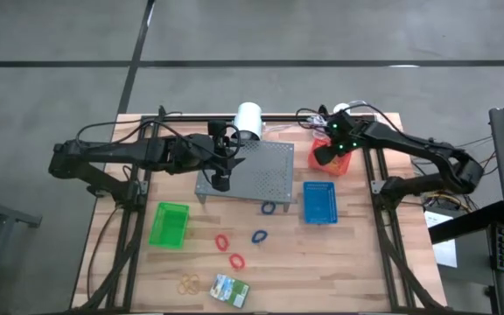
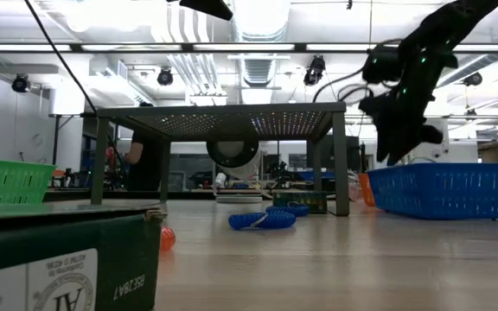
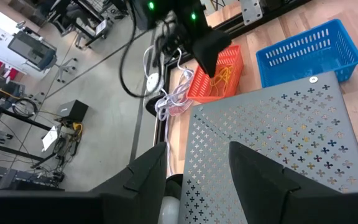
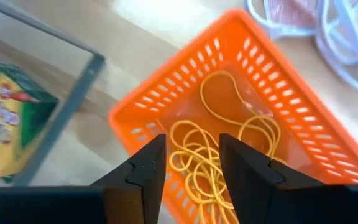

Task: Pick & Place Office Desk Supplies
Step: Put the yellow rubber band into the orange bin

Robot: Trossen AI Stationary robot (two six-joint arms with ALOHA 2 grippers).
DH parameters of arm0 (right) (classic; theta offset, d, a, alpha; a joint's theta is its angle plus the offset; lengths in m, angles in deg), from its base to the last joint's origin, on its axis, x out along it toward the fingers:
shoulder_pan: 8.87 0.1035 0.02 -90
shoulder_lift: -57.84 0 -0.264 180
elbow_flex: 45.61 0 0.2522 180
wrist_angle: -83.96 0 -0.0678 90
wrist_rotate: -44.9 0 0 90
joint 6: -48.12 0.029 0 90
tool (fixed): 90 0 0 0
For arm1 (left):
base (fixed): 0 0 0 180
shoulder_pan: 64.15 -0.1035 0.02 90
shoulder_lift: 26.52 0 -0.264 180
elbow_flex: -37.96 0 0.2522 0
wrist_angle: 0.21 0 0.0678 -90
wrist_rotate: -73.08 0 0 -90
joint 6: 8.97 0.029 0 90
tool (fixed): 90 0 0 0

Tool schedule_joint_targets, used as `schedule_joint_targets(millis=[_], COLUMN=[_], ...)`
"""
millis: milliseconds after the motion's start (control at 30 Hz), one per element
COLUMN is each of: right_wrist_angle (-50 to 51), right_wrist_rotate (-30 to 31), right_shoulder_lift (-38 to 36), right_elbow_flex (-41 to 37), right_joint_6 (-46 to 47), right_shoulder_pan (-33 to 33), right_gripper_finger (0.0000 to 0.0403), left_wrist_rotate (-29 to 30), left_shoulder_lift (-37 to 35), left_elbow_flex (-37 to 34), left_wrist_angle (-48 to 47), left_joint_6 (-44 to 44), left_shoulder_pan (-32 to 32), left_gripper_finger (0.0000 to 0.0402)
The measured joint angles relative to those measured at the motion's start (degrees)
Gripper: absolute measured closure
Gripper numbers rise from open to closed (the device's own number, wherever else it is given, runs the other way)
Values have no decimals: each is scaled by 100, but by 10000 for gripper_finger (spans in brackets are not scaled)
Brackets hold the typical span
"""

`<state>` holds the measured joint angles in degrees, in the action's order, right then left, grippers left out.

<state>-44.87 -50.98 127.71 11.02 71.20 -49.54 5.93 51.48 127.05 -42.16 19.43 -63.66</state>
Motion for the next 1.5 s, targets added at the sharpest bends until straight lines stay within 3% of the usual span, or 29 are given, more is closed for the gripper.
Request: schedule_joint_targets(millis=[333,600,767,1000,1100,1233,1500], right_wrist_angle=[-77,-777,-1024,-1029,-1025,-1065,-1142], right_wrist_rotate=[-180,-363,-364,-336,-331,-319,-318], right_shoulder_lift=[-1318,-2178,-2450,-2419,-2317,-2140,-1741], right_elbow_flex=[-2,-2,-2,-9,-34,-98,-153], right_joint_6=[-83,-409,-585,-798,-810,-740,-699], right_shoulder_pan=[228,562,715,756,756,756,756], right_gripper_finger=[269,275,273,280,280,277,286], left_wrist_rotate=[0,-11,-38,-42,-42,-41,-367], left_shoulder_lift=[0,0,0,0,0,0,0], left_elbow_flex=[-1,-2,-2,-2,-2,20,20], left_wrist_angle=[0,-25,-344,-1531,-2056,-2825,-3528], left_joint_6=[2,-253,-1534,-2452,-3651,-5162,-6914], left_shoulder_pan=[0,0,2,200,397,770,1962], left_gripper_finger=[225,225,225,225,225,229,243])
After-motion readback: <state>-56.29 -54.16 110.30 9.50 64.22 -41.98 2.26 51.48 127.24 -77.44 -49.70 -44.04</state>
